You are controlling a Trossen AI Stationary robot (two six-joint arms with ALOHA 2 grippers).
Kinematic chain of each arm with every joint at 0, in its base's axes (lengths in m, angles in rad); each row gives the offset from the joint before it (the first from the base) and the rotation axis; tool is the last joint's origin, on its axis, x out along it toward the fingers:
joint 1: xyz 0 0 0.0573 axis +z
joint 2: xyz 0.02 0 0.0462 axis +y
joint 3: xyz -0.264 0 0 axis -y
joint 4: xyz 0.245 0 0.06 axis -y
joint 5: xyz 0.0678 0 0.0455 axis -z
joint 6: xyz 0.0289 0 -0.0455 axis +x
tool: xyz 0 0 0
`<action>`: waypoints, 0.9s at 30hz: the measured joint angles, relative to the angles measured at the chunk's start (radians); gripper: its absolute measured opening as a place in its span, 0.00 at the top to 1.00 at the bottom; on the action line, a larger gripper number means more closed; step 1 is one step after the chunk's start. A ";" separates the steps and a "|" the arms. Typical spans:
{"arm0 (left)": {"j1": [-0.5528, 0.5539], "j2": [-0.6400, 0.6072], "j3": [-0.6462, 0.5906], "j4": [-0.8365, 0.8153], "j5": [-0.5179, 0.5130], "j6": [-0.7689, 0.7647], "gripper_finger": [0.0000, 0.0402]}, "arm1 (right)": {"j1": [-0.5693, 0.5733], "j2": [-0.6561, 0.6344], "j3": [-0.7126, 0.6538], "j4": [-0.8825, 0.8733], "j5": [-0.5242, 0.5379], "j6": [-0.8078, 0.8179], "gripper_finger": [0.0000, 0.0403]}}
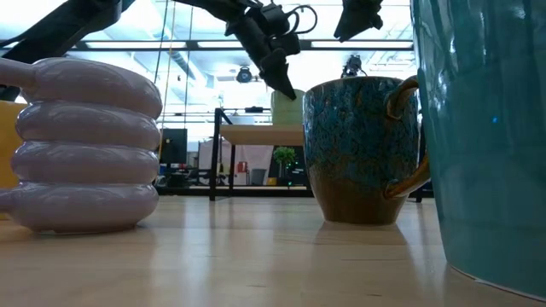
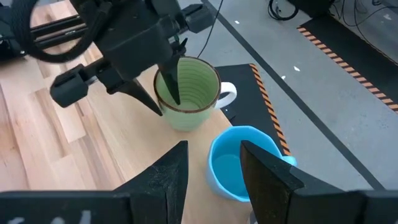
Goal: Place coffee mugs
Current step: Put the green mug on the shelf
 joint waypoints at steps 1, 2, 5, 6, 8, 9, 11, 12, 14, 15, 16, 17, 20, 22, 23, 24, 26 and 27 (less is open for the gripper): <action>0.005 -0.003 0.000 0.002 0.014 -0.006 0.68 | 0.000 0.000 0.000 0.000 0.000 -0.003 0.63; 0.007 -0.007 0.000 0.004 0.030 -0.010 0.68 | 0.000 0.000 0.000 0.000 0.000 -0.003 0.63; 0.020 -0.036 0.000 0.006 0.055 -0.020 0.68 | 0.000 0.000 0.000 0.000 0.000 -0.004 0.63; 0.025 -0.046 0.000 0.007 0.055 -0.024 0.68 | 0.000 0.000 0.000 0.000 0.000 -0.004 0.63; 0.040 -0.070 0.000 0.005 0.055 -0.031 0.68 | 0.000 0.000 0.000 0.000 0.000 -0.006 0.63; 0.047 -0.080 0.000 0.005 0.054 -0.034 0.68 | 0.000 0.000 0.000 0.000 0.000 -0.006 0.63; 0.070 -0.103 0.000 0.001 0.056 -0.047 0.68 | 0.000 0.000 0.000 0.000 0.000 -0.006 0.63; 0.083 -0.113 0.000 -0.001 0.056 -0.060 0.68 | 0.000 0.000 0.000 0.000 0.000 -0.006 0.63; 0.119 -0.126 0.001 -0.001 0.044 -0.089 0.68 | 0.000 0.000 0.000 0.000 0.000 -0.006 0.63; 0.138 -0.126 0.001 -0.007 0.028 -0.105 0.68 | 0.000 0.000 0.000 0.000 0.000 -0.006 0.63; 0.158 -0.125 0.001 -0.016 0.014 -0.123 0.68 | 0.000 0.000 0.000 0.000 0.000 -0.006 0.63; 0.177 -0.123 0.000 -0.025 0.012 -0.145 0.68 | 0.000 0.000 0.000 0.000 0.000 -0.006 0.63; 0.222 -0.122 0.000 -0.048 0.029 -0.182 0.68 | 0.000 0.000 0.000 0.000 0.000 -0.006 0.63; 0.234 -0.122 0.000 -0.088 0.040 -0.123 0.68 | 0.000 0.000 0.000 0.000 0.000 -0.006 0.63; 0.233 -0.122 0.000 -0.117 0.041 -0.086 0.68 | 0.000 0.000 0.000 0.000 0.000 -0.006 0.63; 0.228 -0.118 -0.003 -0.136 0.046 -0.054 0.68 | 0.000 0.000 0.000 0.000 0.000 -0.006 0.63; 0.217 -0.113 -0.023 -0.159 0.068 -0.013 0.69 | 0.000 0.000 0.000 0.003 0.000 -0.010 0.63; 0.211 -0.111 -0.044 -0.169 0.085 -0.001 0.70 | 0.000 0.000 0.000 0.006 0.000 -0.011 0.63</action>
